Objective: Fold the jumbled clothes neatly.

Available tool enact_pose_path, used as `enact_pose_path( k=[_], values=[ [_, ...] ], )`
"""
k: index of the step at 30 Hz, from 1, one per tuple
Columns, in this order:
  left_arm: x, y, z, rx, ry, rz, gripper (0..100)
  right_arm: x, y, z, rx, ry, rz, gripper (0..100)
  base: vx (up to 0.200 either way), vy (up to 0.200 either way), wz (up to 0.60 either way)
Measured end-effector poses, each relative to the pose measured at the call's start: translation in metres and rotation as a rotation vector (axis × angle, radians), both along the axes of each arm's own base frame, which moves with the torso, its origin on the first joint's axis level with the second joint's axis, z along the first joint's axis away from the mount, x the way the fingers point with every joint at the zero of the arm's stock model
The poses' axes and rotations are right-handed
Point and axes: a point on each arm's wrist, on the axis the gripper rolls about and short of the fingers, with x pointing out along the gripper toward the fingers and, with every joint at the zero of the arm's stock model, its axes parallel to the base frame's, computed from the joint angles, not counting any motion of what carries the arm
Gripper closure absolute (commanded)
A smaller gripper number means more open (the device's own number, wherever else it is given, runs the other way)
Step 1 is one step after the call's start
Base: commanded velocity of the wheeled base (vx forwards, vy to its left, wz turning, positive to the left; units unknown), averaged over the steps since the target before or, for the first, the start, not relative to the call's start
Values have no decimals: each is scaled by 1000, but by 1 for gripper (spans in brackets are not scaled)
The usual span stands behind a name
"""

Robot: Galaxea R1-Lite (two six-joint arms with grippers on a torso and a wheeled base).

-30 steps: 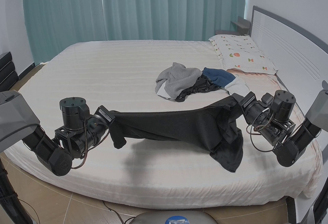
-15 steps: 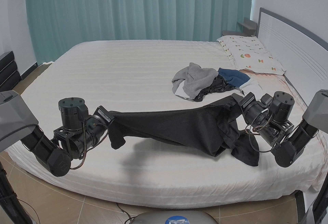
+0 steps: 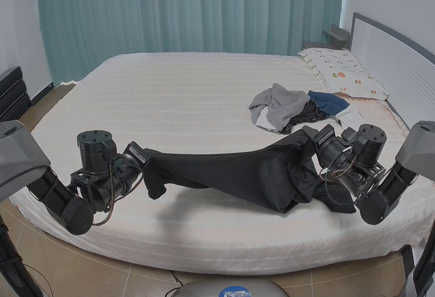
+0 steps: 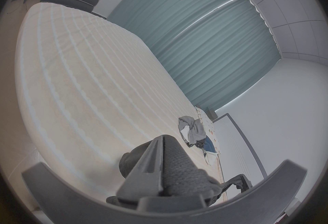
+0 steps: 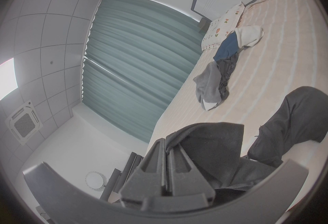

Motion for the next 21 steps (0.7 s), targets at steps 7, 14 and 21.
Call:
enact_pose_path(
  k=[7,14,21],
  values=[
    [0,1,1,2,-2,4,100,0,1,-1,8,-1,0,100,0,200,0],
    [0,3,2,1,-7,10,100,-3,5,0,4,-2,11,100,0,200,0],
    [-1,4,7,-4,-22,12,100,-9,3,12,-27,-44,8,100,0,200,0]
  ],
)
